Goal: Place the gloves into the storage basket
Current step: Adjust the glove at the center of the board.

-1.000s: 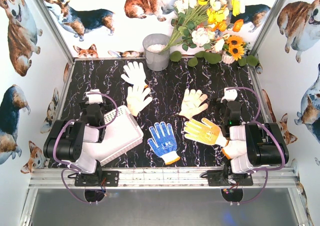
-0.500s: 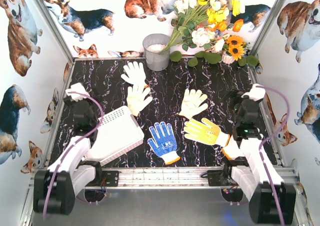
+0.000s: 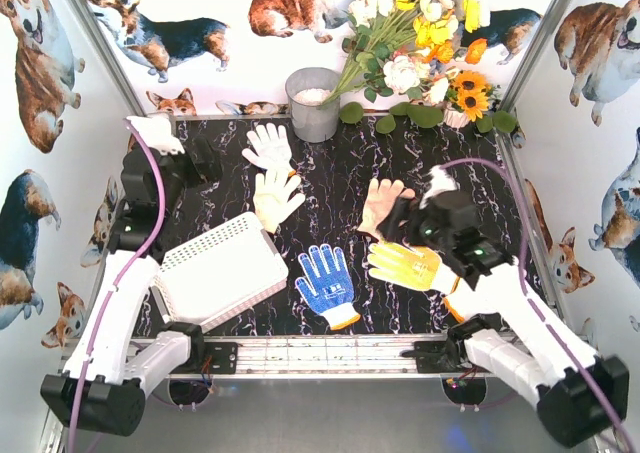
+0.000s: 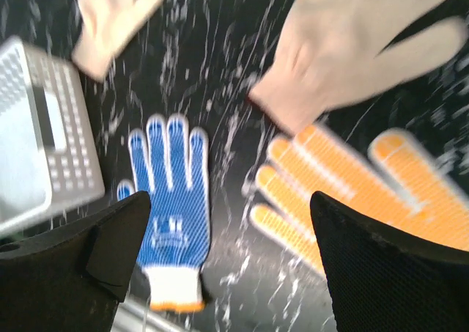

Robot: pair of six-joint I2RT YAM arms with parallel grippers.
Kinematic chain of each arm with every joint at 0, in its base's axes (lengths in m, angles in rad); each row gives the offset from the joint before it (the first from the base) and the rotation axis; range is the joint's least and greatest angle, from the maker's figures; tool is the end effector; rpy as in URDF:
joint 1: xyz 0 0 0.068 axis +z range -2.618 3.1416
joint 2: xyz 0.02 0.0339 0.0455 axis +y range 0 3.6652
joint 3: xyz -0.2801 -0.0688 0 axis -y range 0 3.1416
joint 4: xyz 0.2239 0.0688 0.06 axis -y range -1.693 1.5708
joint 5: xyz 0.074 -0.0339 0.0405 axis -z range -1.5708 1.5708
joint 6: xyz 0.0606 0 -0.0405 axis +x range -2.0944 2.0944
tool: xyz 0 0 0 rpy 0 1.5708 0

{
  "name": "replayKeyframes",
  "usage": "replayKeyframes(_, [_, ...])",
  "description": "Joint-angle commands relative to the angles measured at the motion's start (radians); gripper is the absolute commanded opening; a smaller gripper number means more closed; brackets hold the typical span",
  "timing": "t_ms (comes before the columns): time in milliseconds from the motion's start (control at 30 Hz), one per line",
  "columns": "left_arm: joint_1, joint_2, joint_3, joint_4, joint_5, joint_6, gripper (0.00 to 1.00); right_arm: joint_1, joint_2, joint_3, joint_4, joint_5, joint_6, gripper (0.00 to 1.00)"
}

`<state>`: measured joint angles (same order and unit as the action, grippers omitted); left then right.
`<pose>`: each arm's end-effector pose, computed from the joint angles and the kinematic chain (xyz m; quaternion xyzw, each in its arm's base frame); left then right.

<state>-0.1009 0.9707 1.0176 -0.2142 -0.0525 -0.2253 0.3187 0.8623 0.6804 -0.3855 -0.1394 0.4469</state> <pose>0.2145 -0.0185 0.3927 -0.0644 0.7609 -0.0850 0.6400 0.1700 0.0650 0.2727 0.0226 0.8750 0.2358 0.4222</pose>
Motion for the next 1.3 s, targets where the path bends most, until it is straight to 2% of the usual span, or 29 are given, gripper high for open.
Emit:
replayKeyframes(0, [-0.017,-0.055,-0.023,-0.134,0.033,0.104,1.0,0.155,0.063,0.029,-0.141,0.033,0.101,0.92])
replayKeyframes(100, [-0.016,-0.088,-0.113,-0.088,-0.019,0.093,1.0,0.248,0.097,0.024,-0.169,0.086,0.152,0.92])
replayKeyframes(200, [-0.016,-0.077,-0.112,-0.127,-0.048,0.071,1.0,0.323,0.123,-0.008,-0.142,0.11,0.22,0.91])
replayKeyframes(400, [-0.016,-0.052,-0.118,-0.136,-0.047,0.04,1.0,0.448,0.219,-0.021,-0.099,0.125,0.298,0.73])
replayKeyframes(533, [-0.016,-0.055,-0.142,-0.117,-0.057,0.031,1.0,0.456,0.282,-0.02,-0.051,0.107,0.311,0.65])
replayKeyframes(700, [-0.016,-0.026,-0.128,-0.131,-0.03,0.029,1.0,0.456,0.359,-0.026,0.045,0.093,0.32,0.65])
replayKeyframes(733, [-0.016,-0.023,-0.128,-0.132,-0.026,0.028,1.0,0.456,0.372,-0.024,0.054,0.098,0.325,0.62])
replayKeyframes(967, [-0.016,-0.04,-0.136,-0.131,-0.043,0.029,1.0,0.456,0.451,-0.007,0.154,0.092,0.322,0.57])
replayKeyframes(1267, [-0.017,-0.029,-0.144,-0.122,-0.044,0.036,1.0,0.454,0.65,0.192,0.04,0.206,0.258,0.46])
